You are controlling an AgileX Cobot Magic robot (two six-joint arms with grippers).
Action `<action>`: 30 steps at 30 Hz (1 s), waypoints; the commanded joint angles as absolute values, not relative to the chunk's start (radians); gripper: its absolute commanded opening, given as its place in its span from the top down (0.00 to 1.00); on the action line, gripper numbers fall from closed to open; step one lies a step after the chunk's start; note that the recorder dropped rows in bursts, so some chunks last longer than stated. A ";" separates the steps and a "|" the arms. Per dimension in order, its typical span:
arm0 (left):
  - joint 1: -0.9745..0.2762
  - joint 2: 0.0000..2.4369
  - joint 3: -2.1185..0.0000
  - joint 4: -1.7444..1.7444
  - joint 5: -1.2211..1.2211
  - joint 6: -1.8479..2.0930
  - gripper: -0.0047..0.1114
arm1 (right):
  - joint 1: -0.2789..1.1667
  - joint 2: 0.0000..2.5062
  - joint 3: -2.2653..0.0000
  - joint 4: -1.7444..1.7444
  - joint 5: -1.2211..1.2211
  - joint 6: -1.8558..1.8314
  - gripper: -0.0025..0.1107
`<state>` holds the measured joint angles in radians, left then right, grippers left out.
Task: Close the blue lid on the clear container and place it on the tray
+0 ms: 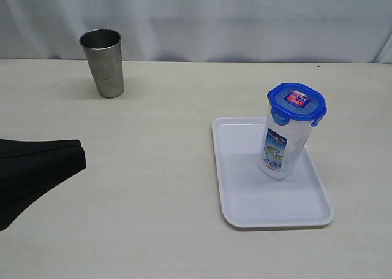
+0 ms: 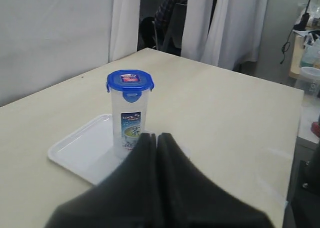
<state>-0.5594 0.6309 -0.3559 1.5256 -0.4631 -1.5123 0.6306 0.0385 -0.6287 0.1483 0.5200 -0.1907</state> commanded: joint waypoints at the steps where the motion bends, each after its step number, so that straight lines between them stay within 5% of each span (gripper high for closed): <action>1: -0.559 0.621 -0.353 1.529 -0.508 -1.521 0.96 | 0.625 0.036 -0.625 0.149 0.528 -0.186 0.94; 12: -0.559 0.623 -0.353 1.190 -0.439 -1.486 0.96 | 0.625 0.036 -0.625 0.149 0.528 -0.186 0.94; 18: -0.559 0.621 -0.352 0.297 -0.091 -0.706 0.96 | 0.625 0.036 -0.625 0.149 0.528 -0.186 0.94; 24: -0.531 0.621 -0.276 0.134 -0.088 -0.134 0.96 | 0.625 0.036 -0.625 0.149 0.528 -0.186 0.94; 30: -0.398 0.540 -0.205 0.136 -0.088 -0.128 0.96 | 0.625 0.036 -0.625 0.149 0.528 -0.186 0.94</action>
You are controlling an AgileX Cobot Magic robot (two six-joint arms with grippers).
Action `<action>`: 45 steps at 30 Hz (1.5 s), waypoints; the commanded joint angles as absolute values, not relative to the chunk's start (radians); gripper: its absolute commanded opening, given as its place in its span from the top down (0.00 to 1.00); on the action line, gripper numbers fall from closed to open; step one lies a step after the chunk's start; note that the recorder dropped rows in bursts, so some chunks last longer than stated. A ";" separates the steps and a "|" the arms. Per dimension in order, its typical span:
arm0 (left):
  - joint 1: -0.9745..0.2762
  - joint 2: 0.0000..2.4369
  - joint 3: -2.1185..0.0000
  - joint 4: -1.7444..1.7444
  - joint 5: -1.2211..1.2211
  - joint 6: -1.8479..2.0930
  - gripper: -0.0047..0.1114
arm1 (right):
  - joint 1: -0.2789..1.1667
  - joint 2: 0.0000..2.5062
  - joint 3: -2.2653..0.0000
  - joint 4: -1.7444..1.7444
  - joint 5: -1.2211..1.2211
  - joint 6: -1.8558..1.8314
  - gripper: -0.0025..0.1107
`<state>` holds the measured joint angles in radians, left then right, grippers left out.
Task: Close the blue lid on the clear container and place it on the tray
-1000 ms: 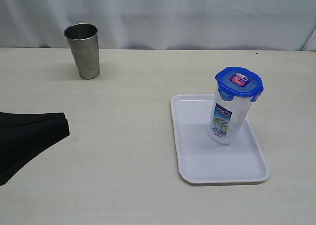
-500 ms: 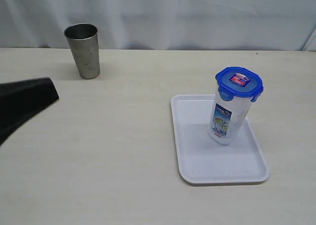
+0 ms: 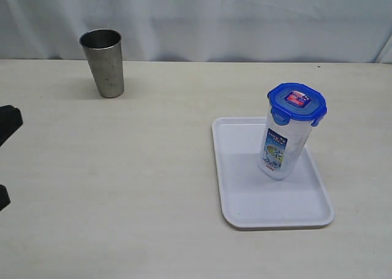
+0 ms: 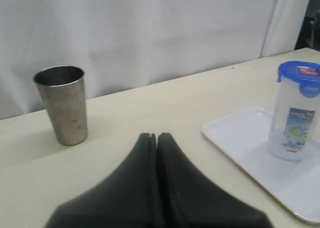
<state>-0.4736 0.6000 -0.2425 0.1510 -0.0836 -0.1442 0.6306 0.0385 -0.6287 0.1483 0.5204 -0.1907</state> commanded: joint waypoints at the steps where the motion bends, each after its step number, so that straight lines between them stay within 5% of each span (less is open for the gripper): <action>1: -0.368 0.514 -0.193 0.136 -0.088 -0.130 0.96 | 0.625 0.036 -0.625 0.149 0.528 -0.186 0.94; 7: -0.180 0.302 -0.139 0.136 -0.080 -0.131 0.96 | 0.625 0.036 -0.625 0.149 0.528 -0.186 0.94; 20: -0.059 0.048 -0.130 0.134 0.016 -0.131 0.96 | 0.625 0.036 -0.625 0.149 0.528 -0.186 0.94; 45: -0.042 0.000 -0.098 -0.006 0.017 0.082 0.96 | 0.625 0.036 -0.625 0.149 0.526 -0.186 0.94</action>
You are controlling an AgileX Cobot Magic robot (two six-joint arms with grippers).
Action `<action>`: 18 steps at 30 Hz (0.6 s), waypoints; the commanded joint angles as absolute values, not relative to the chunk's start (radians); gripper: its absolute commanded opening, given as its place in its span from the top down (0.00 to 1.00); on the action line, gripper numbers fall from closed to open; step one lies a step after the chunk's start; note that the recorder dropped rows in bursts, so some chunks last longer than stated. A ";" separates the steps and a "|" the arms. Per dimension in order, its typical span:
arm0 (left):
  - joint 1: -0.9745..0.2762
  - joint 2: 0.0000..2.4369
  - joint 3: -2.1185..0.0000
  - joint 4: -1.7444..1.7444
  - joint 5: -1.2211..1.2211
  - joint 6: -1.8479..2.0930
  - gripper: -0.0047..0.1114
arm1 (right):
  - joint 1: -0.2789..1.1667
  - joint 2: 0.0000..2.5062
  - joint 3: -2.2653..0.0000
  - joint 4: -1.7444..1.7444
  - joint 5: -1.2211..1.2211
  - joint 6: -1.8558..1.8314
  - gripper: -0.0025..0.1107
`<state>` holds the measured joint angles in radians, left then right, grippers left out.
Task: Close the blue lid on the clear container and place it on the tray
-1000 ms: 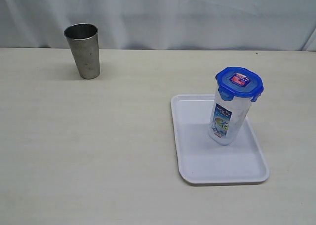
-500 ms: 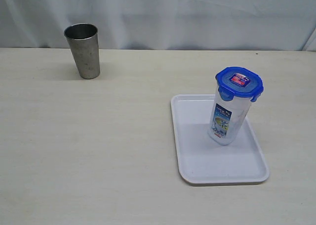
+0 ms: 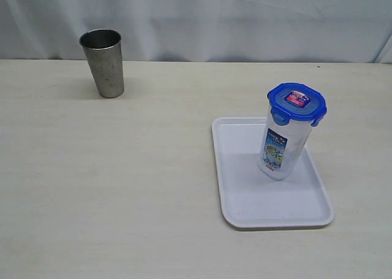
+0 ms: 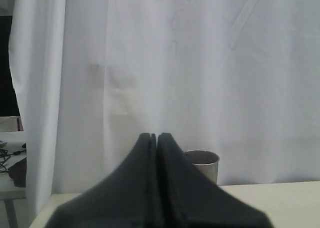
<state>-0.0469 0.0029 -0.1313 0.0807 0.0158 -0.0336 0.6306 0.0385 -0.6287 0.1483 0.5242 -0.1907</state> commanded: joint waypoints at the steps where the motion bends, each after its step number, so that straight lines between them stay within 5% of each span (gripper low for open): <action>1: -0.042 0.000 -0.078 -0.026 0.000 0.118 0.96 | 0.625 0.036 -0.625 0.149 0.526 -0.186 0.94; 6: -0.042 0.000 0.000 -0.044 -0.098 0.149 0.96 | 0.625 0.036 -0.625 0.149 0.526 -0.186 0.94; 18: -0.042 0.000 0.000 -0.042 0.193 0.149 0.96 | 0.625 0.036 -0.625 0.149 0.524 -0.186 0.94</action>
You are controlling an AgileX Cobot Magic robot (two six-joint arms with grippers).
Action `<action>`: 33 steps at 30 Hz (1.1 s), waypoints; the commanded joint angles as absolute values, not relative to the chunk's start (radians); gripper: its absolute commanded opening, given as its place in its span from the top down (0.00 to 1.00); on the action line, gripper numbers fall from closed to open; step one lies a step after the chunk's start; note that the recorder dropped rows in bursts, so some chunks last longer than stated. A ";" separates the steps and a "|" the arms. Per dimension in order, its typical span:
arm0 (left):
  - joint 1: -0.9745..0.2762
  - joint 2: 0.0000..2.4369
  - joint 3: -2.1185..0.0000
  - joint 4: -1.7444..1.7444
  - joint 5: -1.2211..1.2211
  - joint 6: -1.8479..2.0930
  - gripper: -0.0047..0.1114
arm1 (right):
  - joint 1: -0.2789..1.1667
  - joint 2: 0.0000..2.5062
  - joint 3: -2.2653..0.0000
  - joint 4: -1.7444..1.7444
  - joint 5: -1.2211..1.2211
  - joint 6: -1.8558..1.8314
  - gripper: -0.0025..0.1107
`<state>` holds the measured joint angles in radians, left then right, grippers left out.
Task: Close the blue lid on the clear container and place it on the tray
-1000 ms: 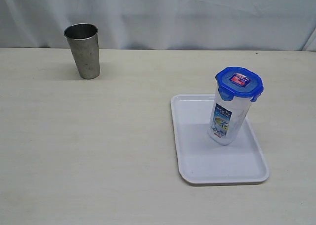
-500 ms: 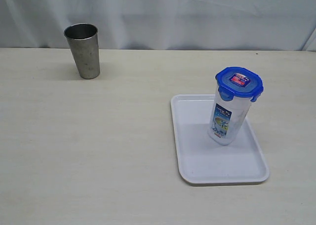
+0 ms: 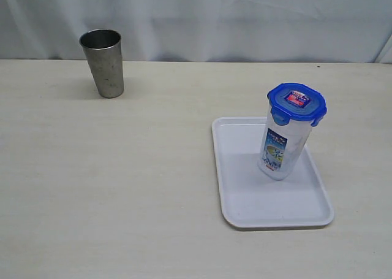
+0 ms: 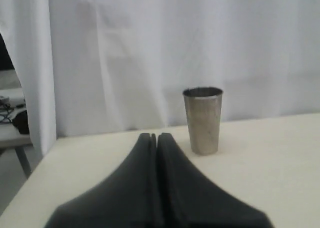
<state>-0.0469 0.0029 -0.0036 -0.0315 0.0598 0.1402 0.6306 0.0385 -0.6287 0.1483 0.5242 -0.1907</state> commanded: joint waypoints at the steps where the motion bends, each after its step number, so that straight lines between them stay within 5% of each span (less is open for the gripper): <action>1: -0.042 0.000 0.000 -0.042 0.231 0.149 0.96 | 0.625 0.036 -0.625 0.149 0.524 -0.186 0.94; 33: -0.042 0.000 0.000 0.041 0.313 0.133 0.96 | 0.625 0.036 -0.625 0.149 0.524 -0.186 0.94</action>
